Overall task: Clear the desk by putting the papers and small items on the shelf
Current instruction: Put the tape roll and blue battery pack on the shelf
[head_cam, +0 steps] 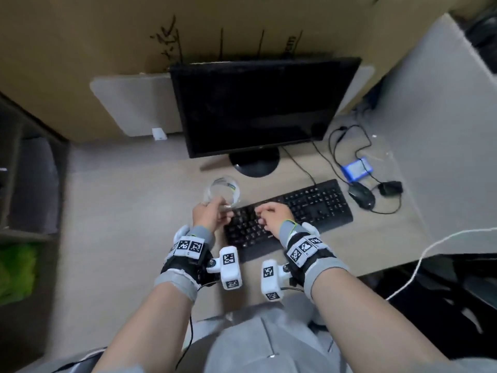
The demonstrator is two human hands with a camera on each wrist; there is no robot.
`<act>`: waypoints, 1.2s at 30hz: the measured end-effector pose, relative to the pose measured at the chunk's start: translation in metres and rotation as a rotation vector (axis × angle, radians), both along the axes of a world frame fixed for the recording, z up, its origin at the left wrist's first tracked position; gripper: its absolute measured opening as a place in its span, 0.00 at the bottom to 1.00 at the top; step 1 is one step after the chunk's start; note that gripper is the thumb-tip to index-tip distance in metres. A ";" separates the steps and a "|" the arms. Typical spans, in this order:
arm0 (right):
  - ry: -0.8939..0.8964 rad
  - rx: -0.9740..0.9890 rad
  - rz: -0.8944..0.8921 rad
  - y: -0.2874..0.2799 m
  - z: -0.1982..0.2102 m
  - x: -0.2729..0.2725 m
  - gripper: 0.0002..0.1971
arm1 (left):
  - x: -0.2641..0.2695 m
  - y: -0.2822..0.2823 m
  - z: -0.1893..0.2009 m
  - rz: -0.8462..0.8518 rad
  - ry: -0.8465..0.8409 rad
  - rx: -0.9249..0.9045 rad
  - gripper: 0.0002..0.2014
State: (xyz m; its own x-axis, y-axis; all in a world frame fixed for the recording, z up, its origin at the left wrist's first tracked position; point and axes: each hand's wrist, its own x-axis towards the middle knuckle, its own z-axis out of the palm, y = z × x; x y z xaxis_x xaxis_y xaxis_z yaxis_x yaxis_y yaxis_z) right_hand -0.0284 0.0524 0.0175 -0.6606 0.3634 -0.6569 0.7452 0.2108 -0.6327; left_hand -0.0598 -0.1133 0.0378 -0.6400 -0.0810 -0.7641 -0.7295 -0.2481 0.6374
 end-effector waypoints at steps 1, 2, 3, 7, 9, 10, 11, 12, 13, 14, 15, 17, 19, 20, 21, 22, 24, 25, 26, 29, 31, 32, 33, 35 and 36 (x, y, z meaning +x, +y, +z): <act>-0.007 0.009 -0.054 0.024 -0.001 0.002 0.16 | -0.004 0.024 0.003 -0.040 0.003 0.007 0.03; 0.002 0.017 -0.096 0.042 -0.005 0.002 0.16 | -0.007 0.041 0.005 -0.068 0.003 0.005 0.04; 0.004 0.034 -0.120 0.056 -0.011 0.000 0.15 | -0.008 0.051 0.005 -0.086 0.008 0.006 0.04; 0.005 0.090 -0.206 0.124 -0.012 -0.009 0.09 | -0.016 0.112 0.000 -0.138 -0.033 -0.030 0.05; 0.003 0.119 -0.233 0.166 -0.011 -0.018 0.12 | -0.023 0.145 -0.010 -0.140 -0.063 -0.060 0.07; -0.008 0.150 -0.238 0.197 -0.015 -0.027 0.15 | -0.029 0.170 -0.016 -0.128 -0.069 -0.091 0.08; -0.018 0.188 -0.240 0.217 -0.018 -0.032 0.17 | -0.033 0.183 -0.019 -0.124 -0.072 -0.129 0.11; -0.024 0.223 -0.239 0.234 -0.022 -0.037 0.19 | -0.036 0.194 -0.023 -0.135 -0.072 -0.175 0.16; -0.028 0.255 -0.226 0.260 -0.029 -0.046 0.21 | -0.038 0.214 -0.029 -0.134 -0.083 -0.219 0.23; -0.027 0.275 -0.202 0.283 -0.034 -0.056 0.23 | -0.041 0.235 -0.034 -0.120 -0.081 -0.265 0.30; -0.053 0.287 -0.170 0.312 -0.041 -0.070 0.24 | -0.046 0.262 -0.040 -0.091 -0.081 -0.312 0.34; -0.088 0.333 -0.077 0.335 -0.049 -0.086 0.25 | -0.047 0.285 -0.040 -0.050 -0.111 -0.370 0.36; -0.110 0.368 0.016 0.347 -0.053 -0.095 0.27 | -0.048 0.293 -0.043 -0.035 -0.126 -0.373 0.30; -0.127 0.370 0.039 0.354 -0.058 -0.099 0.28 | -0.050 0.300 -0.044 -0.020 -0.120 -0.359 0.26; -0.155 0.376 0.038 0.361 -0.064 -0.103 0.29 | -0.053 0.305 -0.045 -0.002 -0.110 -0.340 0.24; -0.178 0.384 0.025 0.367 -0.069 -0.105 0.29 | -0.056 0.311 -0.048 0.026 -0.107 -0.315 0.26; -0.207 0.393 -0.005 0.370 -0.073 -0.107 0.32 | -0.059 0.313 -0.049 0.074 -0.106 -0.232 0.35; -0.237 0.394 -0.009 0.376 -0.077 -0.114 0.35 | -0.063 0.318 -0.056 0.094 -0.109 -0.198 0.37; -0.263 0.413 -0.009 0.381 -0.078 -0.117 0.40 | -0.064 0.322 -0.057 0.102 -0.103 -0.171 0.38; -0.283 0.429 0.098 0.392 -0.092 -0.130 0.54 | -0.072 0.333 -0.060 0.058 -0.065 -0.193 0.30; -0.290 0.407 0.140 0.395 -0.099 -0.135 0.59 | -0.076 0.336 -0.063 0.048 -0.035 -0.184 0.24; -0.305 0.427 0.127 0.393 -0.099 -0.138 0.61 | -0.078 0.336 -0.063 0.054 -0.019 -0.164 0.22; -0.322 0.457 0.105 0.392 -0.098 -0.141 0.62 | -0.079 0.336 -0.064 0.062 -0.008 -0.153 0.21; -0.328 0.454 0.043 0.388 -0.090 -0.145 0.62 | -0.081 0.336 -0.061 0.079 0.001 -0.139 0.16; -0.308 0.419 0.026 0.386 -0.085 -0.146 0.61 | -0.083 0.336 -0.060 0.095 0.004 -0.127 0.14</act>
